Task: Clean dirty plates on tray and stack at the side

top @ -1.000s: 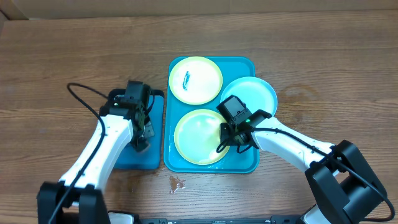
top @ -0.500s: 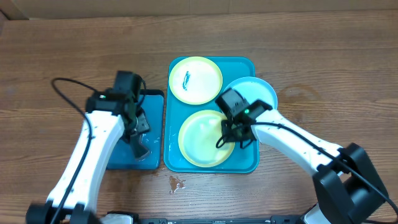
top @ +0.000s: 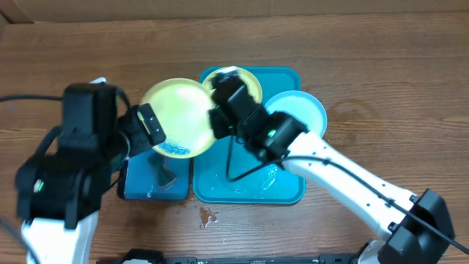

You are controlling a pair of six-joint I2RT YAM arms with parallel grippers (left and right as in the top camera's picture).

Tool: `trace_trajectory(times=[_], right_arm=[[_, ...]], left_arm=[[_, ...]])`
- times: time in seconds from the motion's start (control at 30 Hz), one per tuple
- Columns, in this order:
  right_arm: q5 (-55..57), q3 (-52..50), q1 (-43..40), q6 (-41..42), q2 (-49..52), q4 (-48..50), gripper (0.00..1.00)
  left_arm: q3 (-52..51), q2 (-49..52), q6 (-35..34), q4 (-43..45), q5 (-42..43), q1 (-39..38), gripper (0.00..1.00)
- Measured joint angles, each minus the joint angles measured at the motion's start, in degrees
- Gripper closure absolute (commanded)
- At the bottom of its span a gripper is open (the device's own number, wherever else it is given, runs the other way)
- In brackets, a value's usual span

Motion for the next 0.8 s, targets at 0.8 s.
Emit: trace_trajectory(times=[0.8], right_arm=[[44.78,0.13,23.30,-13.73,7.26,12.33,0.96]], left_arm=[[0.46,-6.38,1.40,-2.45,1.81,0.00,0.00]])
